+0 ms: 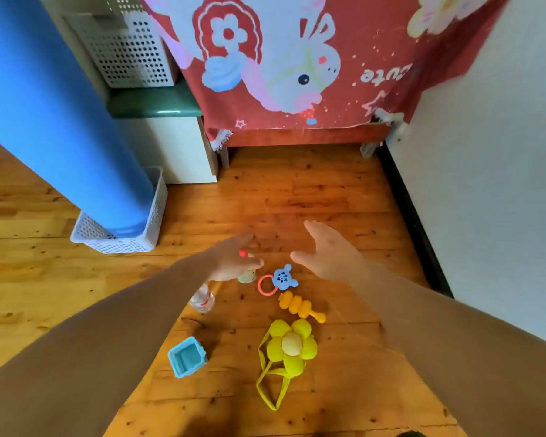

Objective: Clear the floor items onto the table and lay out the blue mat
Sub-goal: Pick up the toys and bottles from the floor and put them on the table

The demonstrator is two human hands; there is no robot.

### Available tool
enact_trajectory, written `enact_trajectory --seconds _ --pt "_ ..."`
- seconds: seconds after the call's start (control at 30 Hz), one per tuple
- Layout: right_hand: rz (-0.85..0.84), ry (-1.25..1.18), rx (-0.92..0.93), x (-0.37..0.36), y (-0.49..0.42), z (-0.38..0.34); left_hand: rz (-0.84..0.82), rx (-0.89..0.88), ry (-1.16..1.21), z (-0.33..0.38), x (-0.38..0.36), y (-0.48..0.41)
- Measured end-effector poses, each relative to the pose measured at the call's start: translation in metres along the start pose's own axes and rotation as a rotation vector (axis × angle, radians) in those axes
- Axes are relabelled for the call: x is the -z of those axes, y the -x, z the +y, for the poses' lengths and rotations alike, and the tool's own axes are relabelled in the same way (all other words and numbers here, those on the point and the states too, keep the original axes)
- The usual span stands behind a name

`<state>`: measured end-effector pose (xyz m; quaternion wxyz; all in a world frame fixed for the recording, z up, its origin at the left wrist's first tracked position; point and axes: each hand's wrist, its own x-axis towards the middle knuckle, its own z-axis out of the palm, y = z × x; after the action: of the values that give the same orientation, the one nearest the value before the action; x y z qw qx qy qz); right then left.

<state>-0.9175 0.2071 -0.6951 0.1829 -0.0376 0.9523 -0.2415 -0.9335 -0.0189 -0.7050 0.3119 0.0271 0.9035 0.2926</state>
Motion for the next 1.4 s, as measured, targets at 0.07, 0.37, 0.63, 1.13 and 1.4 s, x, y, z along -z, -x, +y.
enact_trajectory --seconds 0.07,0.37,0.63,1.13,1.4 --pt "-0.039 0.018 -0.001 -0.044 -0.012 0.032 -0.048 0.043 0.033 -0.027 -0.045 -0.028" --pt "-0.111 -0.037 -0.124 -0.233 -0.07 0.162 -0.131 -0.087 0.034 -0.133 -0.25 -0.142" --pt "-0.123 -0.012 -0.211 -0.324 -0.105 0.209 -0.103 0.056 0.006 -0.182 -0.359 -0.175" --pt "-0.186 0.223 -0.263 -0.36 -0.114 0.226 0.01 0.059 -0.089 -0.188 -0.388 -0.164" --pt "-0.158 0.132 -0.272 -0.261 -0.074 0.185 0.111 0.112 -0.008 -0.147 -0.279 -0.137"
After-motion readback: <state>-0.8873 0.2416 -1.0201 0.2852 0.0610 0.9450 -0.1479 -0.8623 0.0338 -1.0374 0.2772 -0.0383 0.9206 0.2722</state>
